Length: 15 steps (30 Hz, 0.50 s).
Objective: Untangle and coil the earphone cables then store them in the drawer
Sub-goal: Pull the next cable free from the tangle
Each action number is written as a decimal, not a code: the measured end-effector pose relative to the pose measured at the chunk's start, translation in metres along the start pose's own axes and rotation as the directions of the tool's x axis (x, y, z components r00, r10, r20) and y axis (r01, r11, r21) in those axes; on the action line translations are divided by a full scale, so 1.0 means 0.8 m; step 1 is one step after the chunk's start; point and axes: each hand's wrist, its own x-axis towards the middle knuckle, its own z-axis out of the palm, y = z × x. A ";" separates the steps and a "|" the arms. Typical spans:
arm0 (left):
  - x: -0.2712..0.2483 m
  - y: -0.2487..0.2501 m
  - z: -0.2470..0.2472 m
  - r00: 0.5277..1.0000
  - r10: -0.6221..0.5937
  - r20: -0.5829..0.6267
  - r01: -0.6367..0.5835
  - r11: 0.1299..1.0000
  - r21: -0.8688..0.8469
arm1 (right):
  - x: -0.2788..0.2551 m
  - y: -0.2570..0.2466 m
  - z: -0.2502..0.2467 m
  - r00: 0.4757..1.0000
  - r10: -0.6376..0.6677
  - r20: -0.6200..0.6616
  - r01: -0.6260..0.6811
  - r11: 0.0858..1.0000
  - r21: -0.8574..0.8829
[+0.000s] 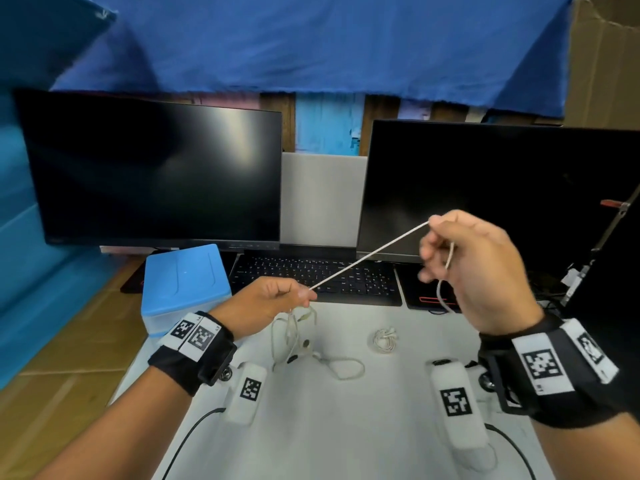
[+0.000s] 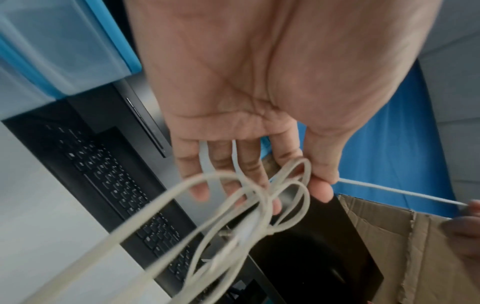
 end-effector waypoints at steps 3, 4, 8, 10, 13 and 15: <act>-0.002 -0.003 -0.001 0.999 -0.031 0.016 0.031 1.000 0.000 | -0.004 -0.019 -0.024 0.998 -0.046 -0.053 0.051 0.995 0.089; -0.003 -0.004 -0.001 0.999 -0.034 0.023 0.034 0.999 -0.016 | -0.005 -0.024 -0.032 0.996 -0.065 -0.057 0.070 0.993 0.098; 0.000 0.003 0.000 0.999 -0.013 0.032 0.015 0.996 -0.087 | -0.014 -0.024 -0.049 0.998 -0.056 -0.040 0.055 0.998 -0.017; 0.002 0.012 0.003 1.000 -0.001 0.023 0.004 0.992 -0.124 | -0.018 -0.013 -0.050 0.998 0.044 0.047 -0.034 0.979 -0.200; 0.005 0.026 0.009 1.000 -0.013 0.003 0.013 0.991 -0.133 | -0.029 0.009 -0.039 0.916 0.305 0.261 -0.113 0.819 -0.562; 0.006 0.037 0.014 1.000 -0.001 0.007 0.002 0.992 -0.126 | -0.034 0.024 -0.030 0.855 0.390 0.341 -0.086 0.756 -0.649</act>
